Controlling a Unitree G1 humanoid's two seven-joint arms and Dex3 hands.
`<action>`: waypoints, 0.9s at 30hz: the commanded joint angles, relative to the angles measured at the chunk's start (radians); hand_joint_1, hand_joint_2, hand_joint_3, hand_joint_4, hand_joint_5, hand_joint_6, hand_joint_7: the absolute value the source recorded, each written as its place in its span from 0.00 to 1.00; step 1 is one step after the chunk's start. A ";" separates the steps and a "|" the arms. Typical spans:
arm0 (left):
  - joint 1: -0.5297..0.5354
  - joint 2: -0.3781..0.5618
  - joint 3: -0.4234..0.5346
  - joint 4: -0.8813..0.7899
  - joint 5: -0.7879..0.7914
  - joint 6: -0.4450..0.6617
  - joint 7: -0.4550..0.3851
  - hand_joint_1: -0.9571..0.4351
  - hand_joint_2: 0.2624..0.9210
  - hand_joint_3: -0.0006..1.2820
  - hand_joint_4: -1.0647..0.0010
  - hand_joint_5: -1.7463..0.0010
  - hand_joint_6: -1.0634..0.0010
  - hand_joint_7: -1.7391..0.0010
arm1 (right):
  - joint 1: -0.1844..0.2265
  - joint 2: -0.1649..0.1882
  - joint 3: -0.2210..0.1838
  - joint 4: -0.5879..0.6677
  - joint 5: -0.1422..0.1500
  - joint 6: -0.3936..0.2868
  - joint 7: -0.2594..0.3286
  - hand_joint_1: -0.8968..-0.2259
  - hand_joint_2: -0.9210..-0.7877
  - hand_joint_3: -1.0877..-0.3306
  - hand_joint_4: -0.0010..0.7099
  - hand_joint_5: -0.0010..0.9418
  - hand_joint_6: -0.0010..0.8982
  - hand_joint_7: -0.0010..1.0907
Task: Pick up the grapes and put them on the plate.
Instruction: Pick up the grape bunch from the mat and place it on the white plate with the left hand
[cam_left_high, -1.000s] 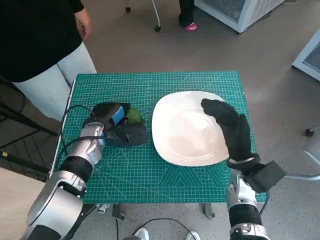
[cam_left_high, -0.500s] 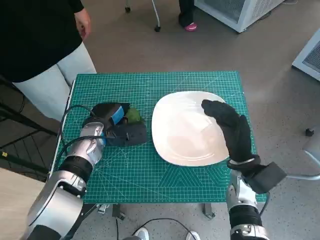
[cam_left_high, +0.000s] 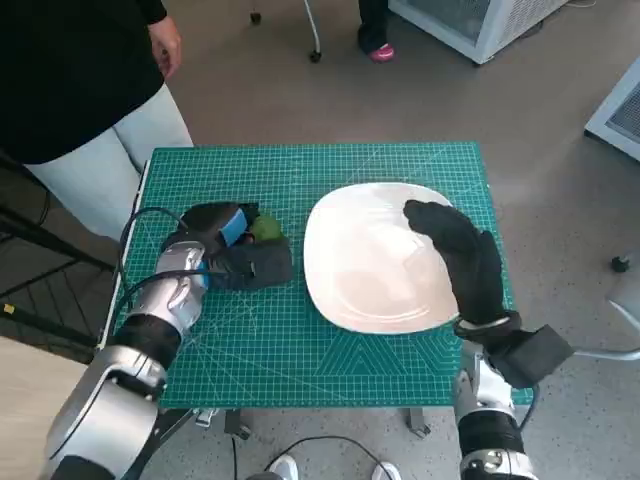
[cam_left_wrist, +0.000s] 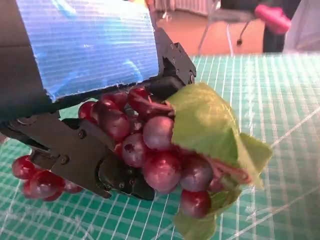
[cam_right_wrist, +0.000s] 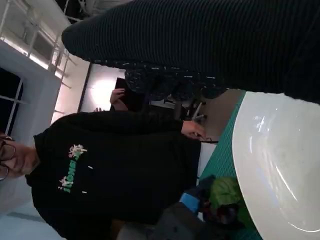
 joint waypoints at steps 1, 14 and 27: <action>0.046 0.045 0.026 -0.186 0.009 0.056 -0.046 0.69 1.00 0.09 0.39 0.25 0.46 0.36 | 0.007 0.004 -0.005 0.018 0.011 0.016 0.010 0.71 0.00 0.68 0.69 0.01 0.33 0.48; 0.183 0.117 0.086 -0.579 0.054 0.139 -0.088 0.69 1.00 0.08 0.38 0.29 0.46 0.33 | -0.004 0.007 -0.005 0.028 0.007 0.008 0.007 0.71 0.00 0.67 0.69 0.01 0.33 0.48; 0.206 0.120 0.096 -0.644 0.099 0.153 -0.098 0.69 1.00 0.08 0.39 0.31 0.45 0.31 | -0.011 0.004 -0.010 0.038 0.013 0.006 0.014 0.71 0.00 0.65 0.69 0.01 0.32 0.48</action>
